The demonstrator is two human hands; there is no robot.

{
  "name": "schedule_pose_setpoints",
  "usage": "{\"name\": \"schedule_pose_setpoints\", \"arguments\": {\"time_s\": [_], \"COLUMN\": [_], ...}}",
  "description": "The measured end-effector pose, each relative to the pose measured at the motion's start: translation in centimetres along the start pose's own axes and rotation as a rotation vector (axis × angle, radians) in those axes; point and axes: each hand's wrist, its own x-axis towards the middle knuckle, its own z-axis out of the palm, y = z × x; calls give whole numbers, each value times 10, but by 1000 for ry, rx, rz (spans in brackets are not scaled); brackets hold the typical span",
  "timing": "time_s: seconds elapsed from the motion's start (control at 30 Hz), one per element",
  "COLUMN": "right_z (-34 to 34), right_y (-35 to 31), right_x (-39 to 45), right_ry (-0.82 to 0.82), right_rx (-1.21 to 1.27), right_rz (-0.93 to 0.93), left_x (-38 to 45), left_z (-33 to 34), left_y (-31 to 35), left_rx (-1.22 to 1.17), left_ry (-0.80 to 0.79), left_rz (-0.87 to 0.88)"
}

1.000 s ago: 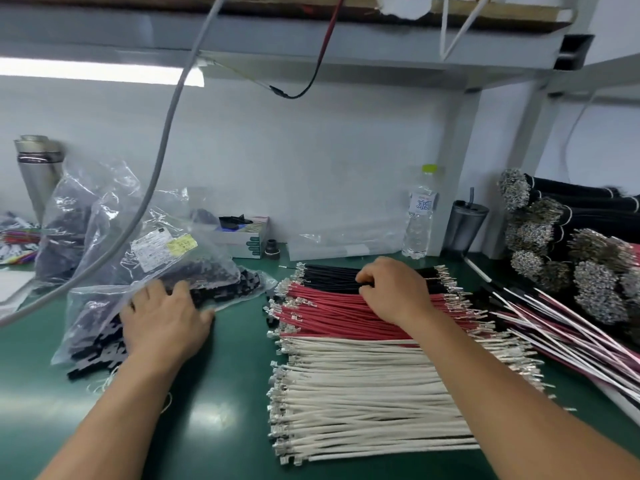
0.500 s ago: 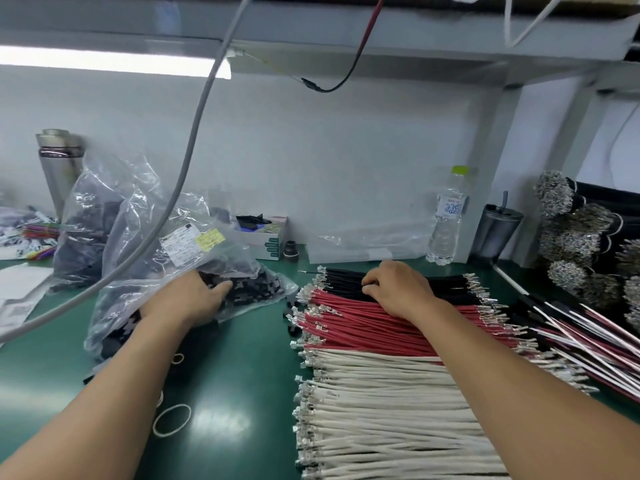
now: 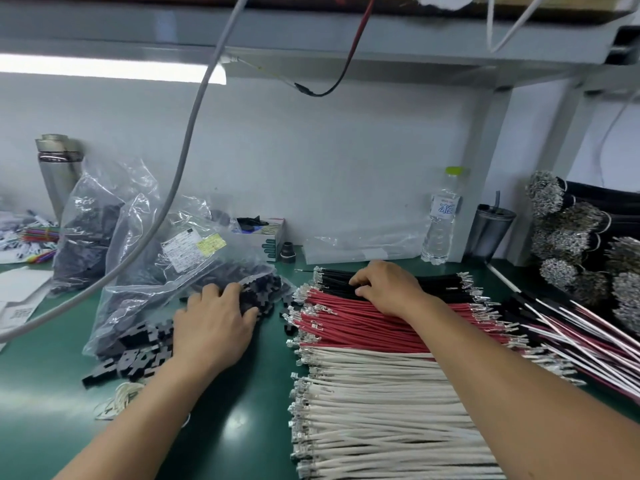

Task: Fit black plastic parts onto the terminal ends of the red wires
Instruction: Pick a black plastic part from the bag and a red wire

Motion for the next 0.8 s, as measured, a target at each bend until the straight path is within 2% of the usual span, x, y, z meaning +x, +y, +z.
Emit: {"name": "schedule_pose_setpoints", "arguments": {"time_s": [0.17, 0.33, 0.53, 0.8], "right_z": [-4, -8, -9, -23], "right_y": [-8, -7, -11, -9], "right_x": [-3, -12, -16, -19], "right_ry": [52, 65, 11, 248], "right_rx": [-14, -85, -110, -187], "right_rz": [4, -36, -31, -21], "left_x": [-16, -19, -22, -21], "left_z": [-2, -1, -4, -3], "left_y": [3, 1, 2, 10], "left_rx": [-6, -128, -7, -91], "left_ry": [79, 192, 231, 278], "left_rz": [42, 88, 110, 116]}}
